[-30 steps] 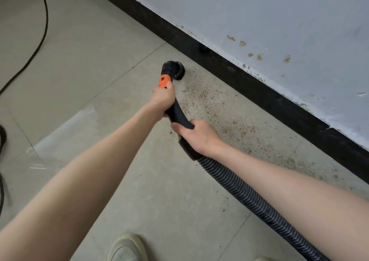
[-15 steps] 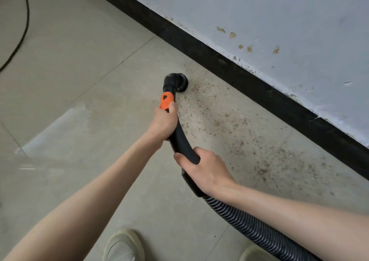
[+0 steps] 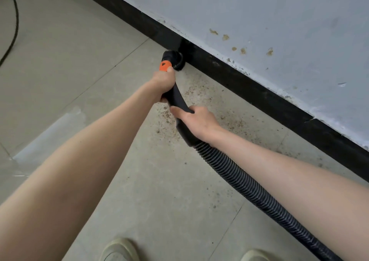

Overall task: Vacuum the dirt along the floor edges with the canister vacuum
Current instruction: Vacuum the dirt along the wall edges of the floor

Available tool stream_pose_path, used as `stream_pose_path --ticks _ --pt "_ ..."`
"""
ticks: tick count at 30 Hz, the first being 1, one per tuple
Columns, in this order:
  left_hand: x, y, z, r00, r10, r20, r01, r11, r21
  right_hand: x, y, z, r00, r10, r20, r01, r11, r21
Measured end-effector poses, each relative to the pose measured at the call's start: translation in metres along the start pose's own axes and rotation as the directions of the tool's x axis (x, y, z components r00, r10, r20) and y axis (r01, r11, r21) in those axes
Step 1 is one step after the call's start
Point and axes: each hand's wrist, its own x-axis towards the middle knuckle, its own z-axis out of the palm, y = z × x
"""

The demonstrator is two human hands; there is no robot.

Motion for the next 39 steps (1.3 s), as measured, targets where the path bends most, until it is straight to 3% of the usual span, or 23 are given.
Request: stream_pose_path --ticks 14,30,35,39 --pt "-0.047 -0.034 0.047 0.992 0.009 0.124 0.004 0.994 -0.108 -0.077 0.038 -0.003 0.987 0.103 -0.12 -0.124 0.975 -0.185" --pt "-0.074 -0.032 0.06 0.964 0.002 0.264 0.018 0.997 -0.075 -0.114 0.038 -0.007 0.975 0.19 -0.116 -0.205 0.97 -0.134" --pt "-0.071 -0.032 0.04 0.977 -0.092 0.194 0.132 0.97 -0.204 -0.098 0.024 -0.01 0.99 0.13 -0.053 -0.138 0.973 -0.184" --pt "-0.052 -0.029 0.015 0.993 -0.105 0.057 0.116 0.961 -0.249 -0.079 0.001 -0.008 0.995 0.093 0.034 -0.088 0.987 -0.133"
